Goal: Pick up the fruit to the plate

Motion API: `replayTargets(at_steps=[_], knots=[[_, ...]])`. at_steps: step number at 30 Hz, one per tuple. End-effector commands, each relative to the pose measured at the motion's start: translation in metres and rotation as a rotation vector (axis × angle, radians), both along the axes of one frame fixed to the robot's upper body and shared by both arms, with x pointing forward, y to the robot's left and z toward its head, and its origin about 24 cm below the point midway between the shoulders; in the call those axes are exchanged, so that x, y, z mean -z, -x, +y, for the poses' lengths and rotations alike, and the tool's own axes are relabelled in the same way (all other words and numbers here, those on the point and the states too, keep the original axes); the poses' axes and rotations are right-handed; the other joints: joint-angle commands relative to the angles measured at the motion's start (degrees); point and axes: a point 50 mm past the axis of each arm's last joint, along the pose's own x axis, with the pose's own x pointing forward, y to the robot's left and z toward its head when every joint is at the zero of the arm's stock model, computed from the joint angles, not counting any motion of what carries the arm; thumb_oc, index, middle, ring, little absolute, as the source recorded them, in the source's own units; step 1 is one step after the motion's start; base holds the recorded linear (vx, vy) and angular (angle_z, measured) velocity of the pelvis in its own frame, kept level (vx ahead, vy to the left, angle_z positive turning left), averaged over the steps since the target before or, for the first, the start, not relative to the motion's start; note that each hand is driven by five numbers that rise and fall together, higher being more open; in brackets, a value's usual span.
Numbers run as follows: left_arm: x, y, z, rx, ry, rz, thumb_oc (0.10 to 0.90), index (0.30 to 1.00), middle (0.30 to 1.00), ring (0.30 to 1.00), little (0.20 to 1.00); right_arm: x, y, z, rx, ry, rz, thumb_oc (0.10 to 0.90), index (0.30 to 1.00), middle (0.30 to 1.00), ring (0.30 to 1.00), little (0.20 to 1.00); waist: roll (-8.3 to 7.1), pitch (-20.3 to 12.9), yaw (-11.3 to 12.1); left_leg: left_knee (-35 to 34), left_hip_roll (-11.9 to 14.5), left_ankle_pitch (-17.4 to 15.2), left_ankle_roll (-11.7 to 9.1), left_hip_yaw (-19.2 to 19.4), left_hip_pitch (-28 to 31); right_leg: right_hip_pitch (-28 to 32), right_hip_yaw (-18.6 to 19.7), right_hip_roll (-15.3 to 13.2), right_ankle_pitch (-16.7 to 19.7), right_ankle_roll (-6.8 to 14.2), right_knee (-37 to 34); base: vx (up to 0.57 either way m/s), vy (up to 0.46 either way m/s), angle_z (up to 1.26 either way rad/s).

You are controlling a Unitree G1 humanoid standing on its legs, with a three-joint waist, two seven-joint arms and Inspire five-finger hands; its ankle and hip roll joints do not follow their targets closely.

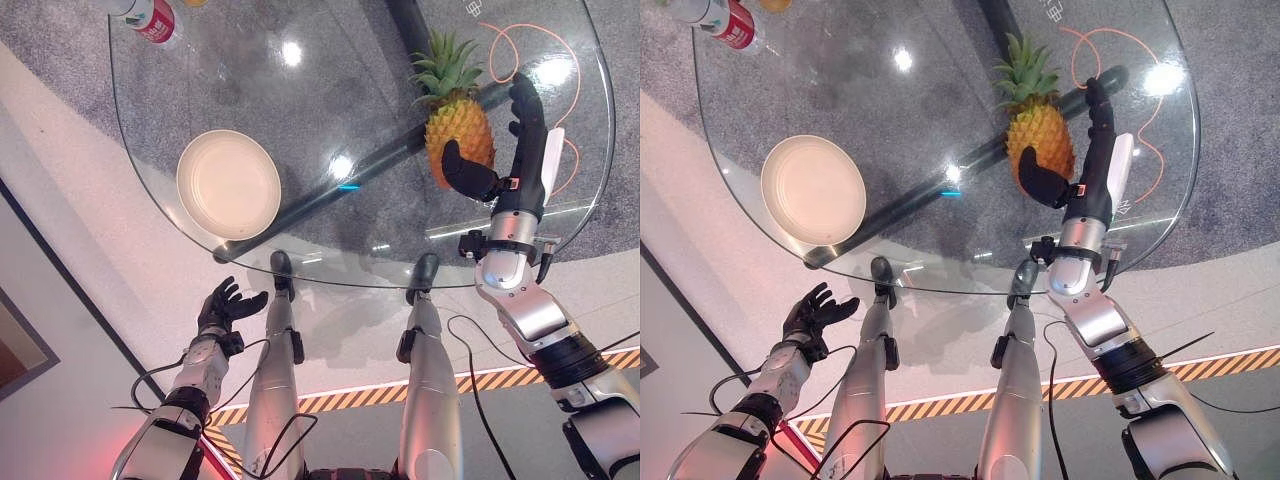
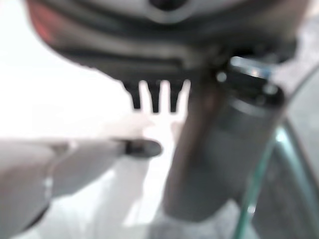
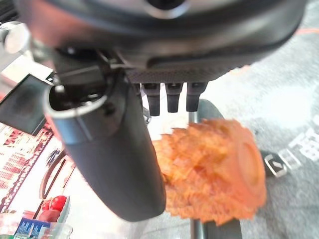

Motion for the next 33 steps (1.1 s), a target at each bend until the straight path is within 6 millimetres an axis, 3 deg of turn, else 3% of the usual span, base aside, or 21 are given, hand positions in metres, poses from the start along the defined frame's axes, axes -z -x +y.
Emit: replayTargets(at_steps=[1,16,33], knots=[[0.015,0.018,0.018,-0.066,-0.026,0.081,0.8,0.9,0.9,0.9,0.9,-0.01,0.006,-0.001,-0.031,0.008,-0.077,0.8,0.9,0.9,0.9,0.9,0.26,-0.22,-0.48,1.69,-0.21,-0.6,0.14,0.23,0.09,-3.24,-2.69,0.09,2.28,0.17,5.0,0.0,0.0,0.0],[0.015,0.017,0.015,-0.057,-0.034,0.087,0.8,0.9,0.9,0.9,0.9,0.005,-0.001,0.001,-0.053,-0.045,0.053,0.8,0.9,0.9,0.9,0.9,0.22,-0.22,-0.07,2.02,-0.22,-0.46,0.02,-0.03,-0.54,-3.94,-2.83,0.02,2.48,0.19,5.5,0.0,0.0,0.0],[0.011,0.014,0.019,-0.053,-0.046,0.087,0.8,0.9,0.9,0.9,0.9,0.037,-0.012,-0.012,0.018,-0.039,0.28,0.8,0.9,0.9,0.9,0.9,-0.02,-0.22,0.36,2.21,0.0,-0.37,-0.06,-0.47,-1.18,-4.57,-3.06,0.11,2.5,0.1,5.97,0.0,0.0,0.0]])
